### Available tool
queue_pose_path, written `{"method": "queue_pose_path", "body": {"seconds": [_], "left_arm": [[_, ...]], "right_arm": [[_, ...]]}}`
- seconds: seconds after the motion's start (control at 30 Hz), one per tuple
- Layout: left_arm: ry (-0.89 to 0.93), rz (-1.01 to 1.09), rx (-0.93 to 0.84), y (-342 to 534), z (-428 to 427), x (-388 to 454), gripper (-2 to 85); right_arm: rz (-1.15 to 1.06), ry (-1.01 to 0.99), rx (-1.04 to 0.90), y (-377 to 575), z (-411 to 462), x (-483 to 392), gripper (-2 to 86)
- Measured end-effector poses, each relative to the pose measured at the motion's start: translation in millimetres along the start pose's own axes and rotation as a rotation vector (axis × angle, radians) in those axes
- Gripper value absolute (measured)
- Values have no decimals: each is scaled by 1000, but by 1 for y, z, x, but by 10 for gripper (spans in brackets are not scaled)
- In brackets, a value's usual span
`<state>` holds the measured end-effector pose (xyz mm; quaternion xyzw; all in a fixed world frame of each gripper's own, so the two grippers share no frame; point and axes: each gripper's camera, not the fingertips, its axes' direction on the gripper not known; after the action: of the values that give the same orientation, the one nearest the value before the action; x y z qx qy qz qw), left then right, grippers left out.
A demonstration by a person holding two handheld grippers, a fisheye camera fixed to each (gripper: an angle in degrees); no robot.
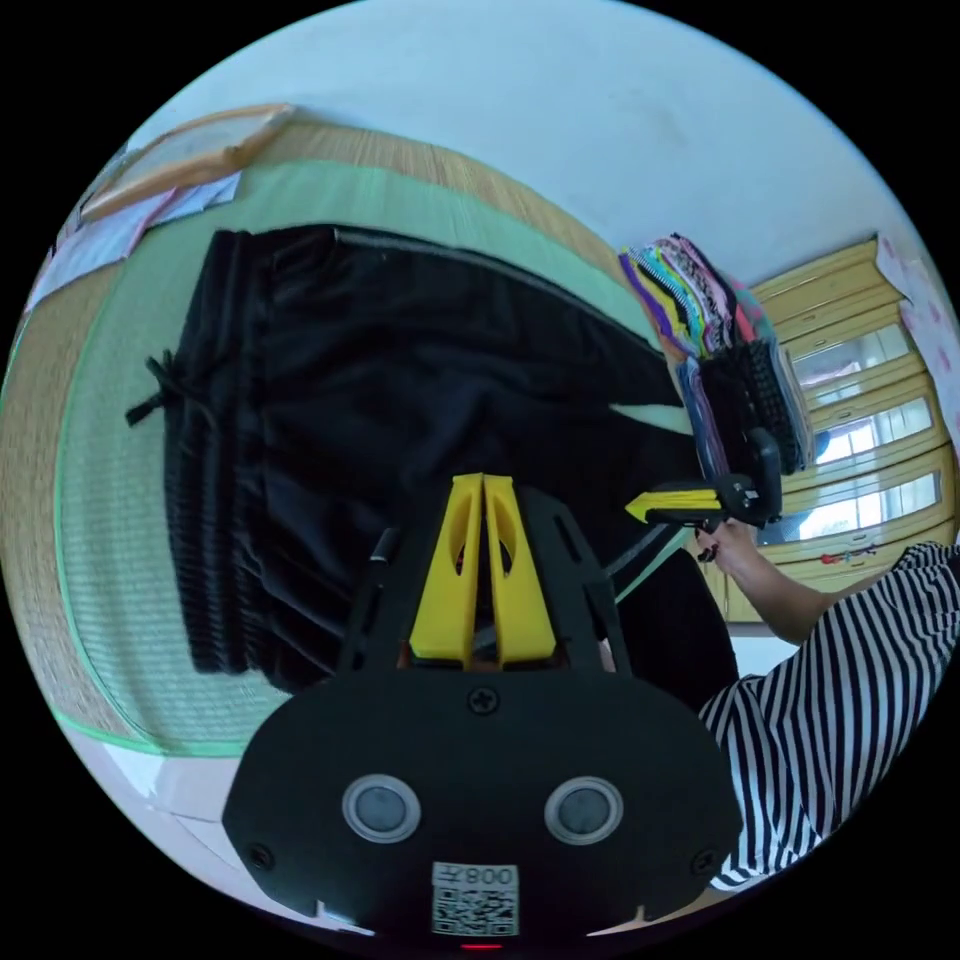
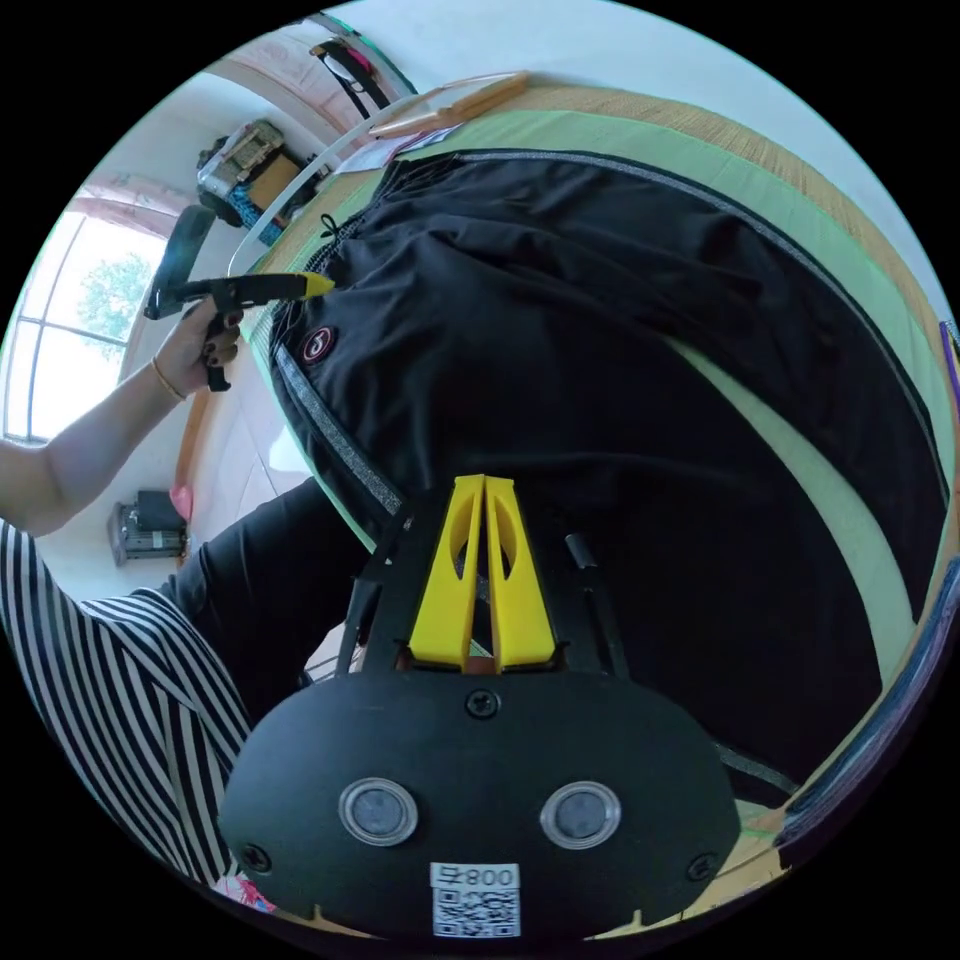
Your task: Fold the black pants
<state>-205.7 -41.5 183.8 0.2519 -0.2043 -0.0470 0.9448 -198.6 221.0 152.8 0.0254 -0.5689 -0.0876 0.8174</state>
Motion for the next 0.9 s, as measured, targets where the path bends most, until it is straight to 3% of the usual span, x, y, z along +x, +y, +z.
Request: {"method": "queue_pose_path", "body": {"seconds": [0.17, 0.37, 0.73, 0.9], "left_arm": [[-73, 58, 90, -36, -60, -52, 36], [-263, 133, -13, -96, -95, -92, 75], [-526, 280, -344, -134, -87, -132, 84], [-488, 282, -318, -125, -107, -146, 73]], "right_arm": [[28, 17, 105, -46, -43, -9, 13], [-30, 140, 203, -149, -89, -14, 52], [-170, 308, 85, -355, -95, -34, 78], [-215, 398, -32, -420, -75, -49, 81]]}}
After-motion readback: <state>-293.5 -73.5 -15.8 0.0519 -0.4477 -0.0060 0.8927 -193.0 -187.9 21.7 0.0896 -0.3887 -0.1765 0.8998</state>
